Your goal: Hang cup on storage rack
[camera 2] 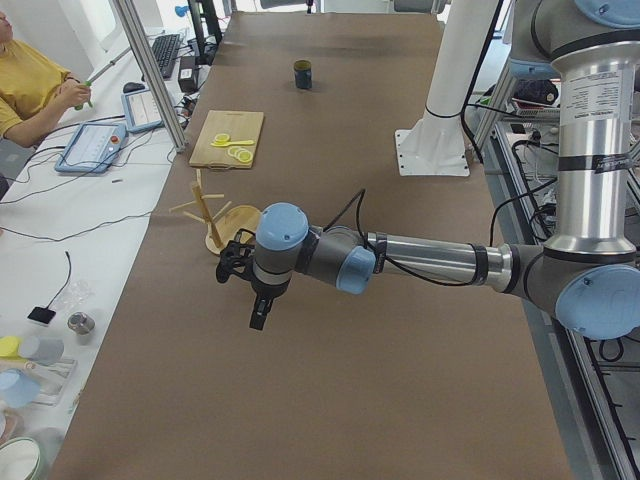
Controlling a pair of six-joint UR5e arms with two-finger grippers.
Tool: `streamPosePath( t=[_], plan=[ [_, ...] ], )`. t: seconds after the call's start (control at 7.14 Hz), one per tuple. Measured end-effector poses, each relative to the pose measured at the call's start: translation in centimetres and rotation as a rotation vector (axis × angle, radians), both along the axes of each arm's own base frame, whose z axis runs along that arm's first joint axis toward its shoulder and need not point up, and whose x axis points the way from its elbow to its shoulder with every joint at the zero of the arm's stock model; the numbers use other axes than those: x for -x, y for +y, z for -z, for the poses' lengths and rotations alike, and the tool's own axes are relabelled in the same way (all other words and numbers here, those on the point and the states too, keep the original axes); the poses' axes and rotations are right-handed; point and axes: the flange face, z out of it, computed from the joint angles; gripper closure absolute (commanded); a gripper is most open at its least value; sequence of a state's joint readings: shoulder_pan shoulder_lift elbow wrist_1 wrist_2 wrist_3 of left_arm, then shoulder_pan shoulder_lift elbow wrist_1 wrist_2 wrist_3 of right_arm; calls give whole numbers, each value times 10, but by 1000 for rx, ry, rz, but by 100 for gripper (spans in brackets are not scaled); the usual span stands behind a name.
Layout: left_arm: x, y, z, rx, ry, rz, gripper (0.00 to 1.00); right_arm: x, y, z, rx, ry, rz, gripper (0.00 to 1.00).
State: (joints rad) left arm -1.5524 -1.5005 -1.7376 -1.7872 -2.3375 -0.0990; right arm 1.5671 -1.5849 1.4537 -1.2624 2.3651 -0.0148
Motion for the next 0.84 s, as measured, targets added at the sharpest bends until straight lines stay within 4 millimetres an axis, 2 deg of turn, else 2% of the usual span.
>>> streamPosePath(
  t=[0.28,0.84],
  plan=[
    [-3,6,4,79,41,-12,1,-4,-14,6,21,9,106,0],
    [-6,14,-4,120,55,-18,1,-8,-20,14,2,13,126,0]
  ],
)
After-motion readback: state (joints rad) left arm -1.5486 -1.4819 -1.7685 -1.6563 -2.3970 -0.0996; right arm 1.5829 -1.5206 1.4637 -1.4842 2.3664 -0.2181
